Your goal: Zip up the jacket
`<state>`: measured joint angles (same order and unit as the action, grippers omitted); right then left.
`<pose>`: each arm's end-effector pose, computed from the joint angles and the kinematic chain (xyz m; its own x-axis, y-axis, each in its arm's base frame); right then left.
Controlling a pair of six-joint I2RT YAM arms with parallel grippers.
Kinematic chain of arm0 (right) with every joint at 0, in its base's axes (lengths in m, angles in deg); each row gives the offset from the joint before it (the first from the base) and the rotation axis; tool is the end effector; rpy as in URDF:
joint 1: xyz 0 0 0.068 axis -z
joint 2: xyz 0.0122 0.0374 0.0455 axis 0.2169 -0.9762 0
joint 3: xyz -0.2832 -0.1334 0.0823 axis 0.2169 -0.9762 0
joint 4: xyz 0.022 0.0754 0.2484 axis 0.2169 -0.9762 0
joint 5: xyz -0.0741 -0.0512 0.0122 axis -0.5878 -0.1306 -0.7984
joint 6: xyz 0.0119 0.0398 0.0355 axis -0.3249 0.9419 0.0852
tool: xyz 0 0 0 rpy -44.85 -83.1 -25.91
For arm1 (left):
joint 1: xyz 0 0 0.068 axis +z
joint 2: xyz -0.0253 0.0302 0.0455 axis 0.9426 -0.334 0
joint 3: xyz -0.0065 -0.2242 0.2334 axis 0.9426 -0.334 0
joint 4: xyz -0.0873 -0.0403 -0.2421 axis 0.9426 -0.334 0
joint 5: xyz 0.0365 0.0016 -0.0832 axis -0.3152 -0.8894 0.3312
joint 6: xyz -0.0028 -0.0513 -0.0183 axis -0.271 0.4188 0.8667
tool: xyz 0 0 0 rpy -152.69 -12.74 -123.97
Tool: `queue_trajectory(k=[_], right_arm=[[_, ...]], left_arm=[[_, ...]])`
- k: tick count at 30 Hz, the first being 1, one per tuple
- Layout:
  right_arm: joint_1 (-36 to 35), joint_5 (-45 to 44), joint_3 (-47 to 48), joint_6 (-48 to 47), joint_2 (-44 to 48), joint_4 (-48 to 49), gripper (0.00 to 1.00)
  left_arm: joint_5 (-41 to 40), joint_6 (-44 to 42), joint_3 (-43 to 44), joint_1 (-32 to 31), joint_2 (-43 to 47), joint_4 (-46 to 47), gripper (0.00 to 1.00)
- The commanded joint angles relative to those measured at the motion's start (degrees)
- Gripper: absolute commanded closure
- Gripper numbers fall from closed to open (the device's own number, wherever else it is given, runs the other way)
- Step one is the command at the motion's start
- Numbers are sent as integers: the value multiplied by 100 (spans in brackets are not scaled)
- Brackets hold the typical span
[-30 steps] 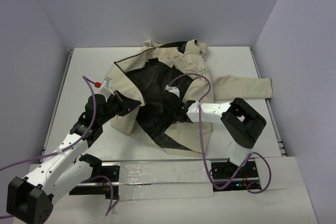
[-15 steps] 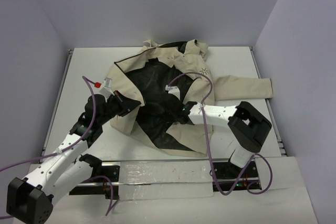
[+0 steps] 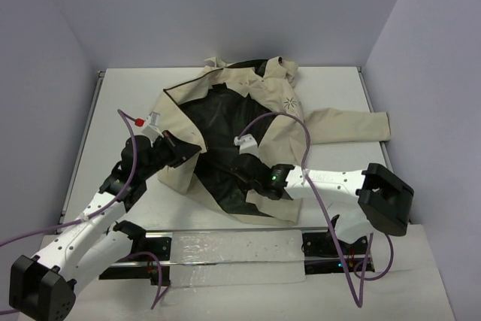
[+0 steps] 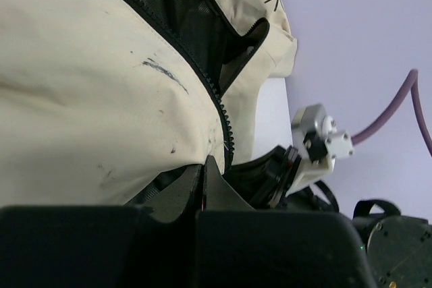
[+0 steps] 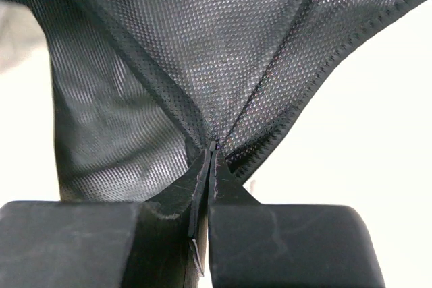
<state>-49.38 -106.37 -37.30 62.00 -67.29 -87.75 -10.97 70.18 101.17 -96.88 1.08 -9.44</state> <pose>0.1447 0.2387 0.2464 -0.6482 -0.2443 -0.7212 -0.4049 0.9127 0.0548 0.1383 -0.0772 0.2974 -0.6515 -0.5680 -0.5029 0.1476 0.5553 -0.8184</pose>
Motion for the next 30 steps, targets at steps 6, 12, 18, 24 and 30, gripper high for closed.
queue_trajectory(k=[6, 12, 18, 24, 30], right_arm=[[-372, -492, -519, -110, 543, 587, 91], [-419, -476, -799, -86, 855, 786, 87], [-419, -398, -903, -113, 731, 978, 87], [-484, -309, -1315, -319, 1193, 1665, 91], [-639, -163, -1843, -690, 2241, 2032, 93]], left_arm=[[8, -89, 137, 41, 22, 148, 100], [26, -93, 117, 46, -28, 176, 100], [7, -128, 162, 38, -46, 141, 100], [-19, -147, 177, 46, -46, 107, 100], [-1, -149, 141, 38, -105, 179, 100]])
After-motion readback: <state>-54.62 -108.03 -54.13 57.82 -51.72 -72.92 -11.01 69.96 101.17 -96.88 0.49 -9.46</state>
